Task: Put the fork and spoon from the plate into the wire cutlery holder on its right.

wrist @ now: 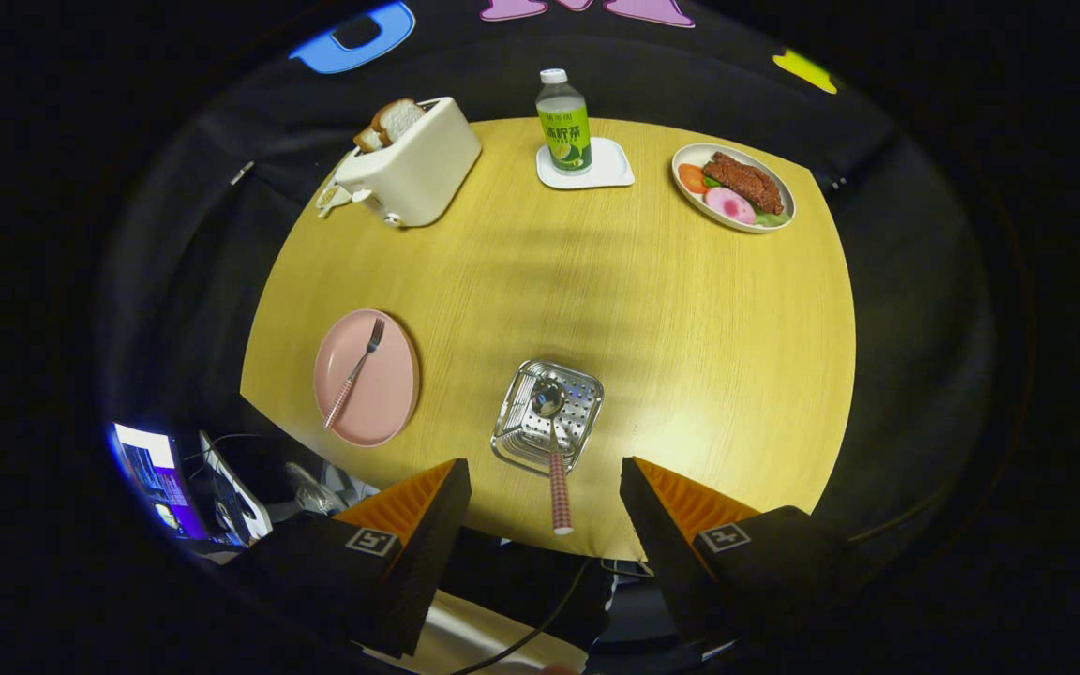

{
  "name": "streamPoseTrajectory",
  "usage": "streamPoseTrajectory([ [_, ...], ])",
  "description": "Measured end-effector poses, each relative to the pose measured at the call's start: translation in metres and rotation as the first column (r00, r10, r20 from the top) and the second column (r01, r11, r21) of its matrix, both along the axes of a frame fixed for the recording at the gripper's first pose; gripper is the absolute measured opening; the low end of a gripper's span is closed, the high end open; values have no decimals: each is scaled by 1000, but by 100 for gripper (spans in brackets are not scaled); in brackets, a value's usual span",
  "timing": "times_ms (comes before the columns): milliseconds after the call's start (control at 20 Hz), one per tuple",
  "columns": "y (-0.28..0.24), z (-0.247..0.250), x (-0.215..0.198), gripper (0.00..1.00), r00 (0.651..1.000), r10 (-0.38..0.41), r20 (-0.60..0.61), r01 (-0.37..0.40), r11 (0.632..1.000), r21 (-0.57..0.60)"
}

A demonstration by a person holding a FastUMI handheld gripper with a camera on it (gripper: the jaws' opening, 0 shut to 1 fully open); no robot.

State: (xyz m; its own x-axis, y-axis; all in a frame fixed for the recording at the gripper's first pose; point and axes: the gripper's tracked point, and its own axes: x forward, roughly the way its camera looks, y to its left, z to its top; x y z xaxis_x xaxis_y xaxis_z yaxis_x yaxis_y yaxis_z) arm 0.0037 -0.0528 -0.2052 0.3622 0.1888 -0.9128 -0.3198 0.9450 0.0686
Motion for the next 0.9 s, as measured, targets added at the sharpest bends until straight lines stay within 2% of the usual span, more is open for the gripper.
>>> streamPoseTrajectory([
  [250, 25, 31, -6, 100, 986, -28, 164, 19, 998, 60],
  [450, 65, 36, -20, 100, 975, 23, 222, -42, 996, 82],
  [750, 154, 15, -39, 100, 978, 98, 182, -127, 980, 155],
  [900, 193, -9, -41, 100, 985, 93, 147, -121, 974, 194],
])
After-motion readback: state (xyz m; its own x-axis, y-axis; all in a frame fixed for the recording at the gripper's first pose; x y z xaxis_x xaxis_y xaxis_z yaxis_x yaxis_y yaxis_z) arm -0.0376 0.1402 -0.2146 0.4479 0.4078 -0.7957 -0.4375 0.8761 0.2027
